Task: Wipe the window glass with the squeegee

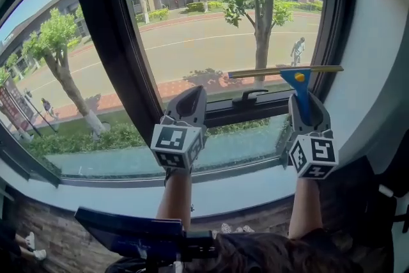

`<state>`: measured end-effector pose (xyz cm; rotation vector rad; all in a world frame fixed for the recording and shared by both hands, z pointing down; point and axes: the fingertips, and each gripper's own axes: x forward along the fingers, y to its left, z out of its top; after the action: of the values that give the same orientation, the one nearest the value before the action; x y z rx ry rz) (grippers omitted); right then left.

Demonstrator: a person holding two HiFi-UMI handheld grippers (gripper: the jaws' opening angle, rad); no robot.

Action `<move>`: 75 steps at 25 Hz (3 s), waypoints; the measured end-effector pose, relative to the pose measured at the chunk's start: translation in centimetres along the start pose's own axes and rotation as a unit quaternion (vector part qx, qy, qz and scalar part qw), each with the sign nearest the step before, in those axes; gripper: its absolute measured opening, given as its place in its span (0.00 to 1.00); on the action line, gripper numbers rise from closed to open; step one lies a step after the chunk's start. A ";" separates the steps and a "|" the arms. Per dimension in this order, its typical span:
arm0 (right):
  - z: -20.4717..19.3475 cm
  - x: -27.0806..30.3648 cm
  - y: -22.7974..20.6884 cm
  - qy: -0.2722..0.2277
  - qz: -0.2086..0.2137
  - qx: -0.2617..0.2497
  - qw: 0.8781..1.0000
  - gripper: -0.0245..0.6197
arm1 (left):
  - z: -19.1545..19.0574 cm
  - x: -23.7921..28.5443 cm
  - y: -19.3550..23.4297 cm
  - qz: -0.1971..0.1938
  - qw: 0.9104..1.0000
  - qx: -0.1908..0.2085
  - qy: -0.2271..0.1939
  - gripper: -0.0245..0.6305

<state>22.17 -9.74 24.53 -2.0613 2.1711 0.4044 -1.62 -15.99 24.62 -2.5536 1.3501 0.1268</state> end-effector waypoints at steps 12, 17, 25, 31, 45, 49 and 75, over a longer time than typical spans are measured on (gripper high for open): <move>-1.1 7.1 -4.3 -0.004 0.009 0.008 1.000 0.26 | 1.0 8.0 1.0 0.014 1.000 -0.004 -0.014 0.04; -1.7 11.3 -7.2 -0.011 0.022 0.003 1.000 0.26 | 1.4 12.0 1.4 0.032 0.999 -0.001 -0.027 0.04; -2.7 16.3 -11.1 -0.019 0.027 0.016 0.999 0.26 | 1.0 17.6 0.6 0.035 0.999 0.000 -0.029 0.04; -2.3 18.6 -12.0 -0.031 0.026 0.011 0.999 0.26 | 2.2 20.9 1.0 0.023 0.999 0.001 -0.044 0.04; -1.3 21.6 -12.1 -0.040 0.002 0.007 0.999 0.26 | 3.3 24.7 2.8 0.000 0.998 0.008 -0.061 0.04; -0.6 22.1 -11.6 -0.047 0.005 0.009 0.999 0.26 | 4.0 24.7 3.4 -0.006 0.997 0.008 -0.074 0.04; 16.8 29.0 -15.5 -0.197 -0.008 0.003 0.980 0.26 | 19.5 27.4 6.8 0.013 0.975 0.083 -0.208 0.04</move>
<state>34.02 -33.61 -1.04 -1.8059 1.9157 0.7320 9.08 -36.55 -0.64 -2.2099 1.1761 0.5012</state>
